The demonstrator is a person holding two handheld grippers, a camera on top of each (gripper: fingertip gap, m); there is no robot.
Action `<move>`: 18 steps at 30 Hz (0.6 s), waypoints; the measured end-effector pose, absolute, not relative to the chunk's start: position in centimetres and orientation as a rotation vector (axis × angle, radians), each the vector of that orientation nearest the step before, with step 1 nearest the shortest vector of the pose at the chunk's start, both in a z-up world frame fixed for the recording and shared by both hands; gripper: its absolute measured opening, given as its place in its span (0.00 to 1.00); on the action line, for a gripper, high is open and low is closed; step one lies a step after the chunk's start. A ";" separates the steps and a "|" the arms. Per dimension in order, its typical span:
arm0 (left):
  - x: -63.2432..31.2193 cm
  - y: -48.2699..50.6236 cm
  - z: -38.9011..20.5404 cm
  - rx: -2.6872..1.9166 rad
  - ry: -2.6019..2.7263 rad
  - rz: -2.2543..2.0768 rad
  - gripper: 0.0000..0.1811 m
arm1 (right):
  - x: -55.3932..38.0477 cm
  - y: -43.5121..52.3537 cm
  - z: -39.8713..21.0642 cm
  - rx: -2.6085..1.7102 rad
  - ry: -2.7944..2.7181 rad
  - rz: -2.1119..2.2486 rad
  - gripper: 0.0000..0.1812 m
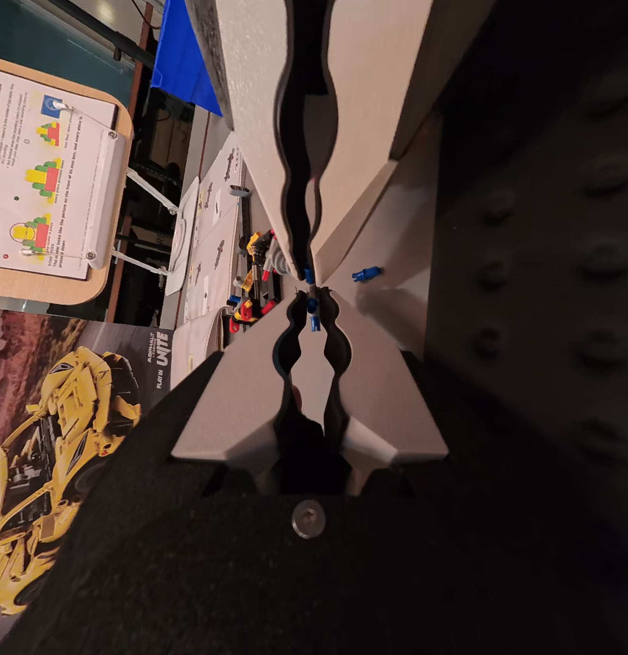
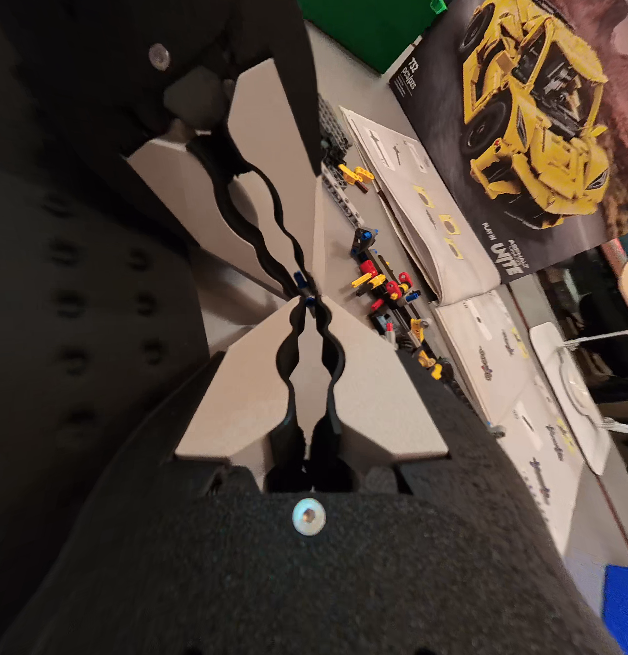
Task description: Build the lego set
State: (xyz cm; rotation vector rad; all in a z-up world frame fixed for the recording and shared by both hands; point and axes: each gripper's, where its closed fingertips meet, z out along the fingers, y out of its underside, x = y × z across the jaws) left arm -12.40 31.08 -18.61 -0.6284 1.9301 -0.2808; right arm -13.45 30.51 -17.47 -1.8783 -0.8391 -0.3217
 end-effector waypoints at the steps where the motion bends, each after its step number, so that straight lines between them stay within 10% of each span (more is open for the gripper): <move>1: -12.4 31.0 -18.5 -0.620 1.923 -0.282 0.03 | -13.5 30.5 -17.2 -1.871 -0.816 -0.280 0.03; 18: -13.2 28.6 -12.7 -0.276 1.595 -0.223 0.03 | -15.5 28.2 -13.9 -1.840 -0.582 0.870 0.28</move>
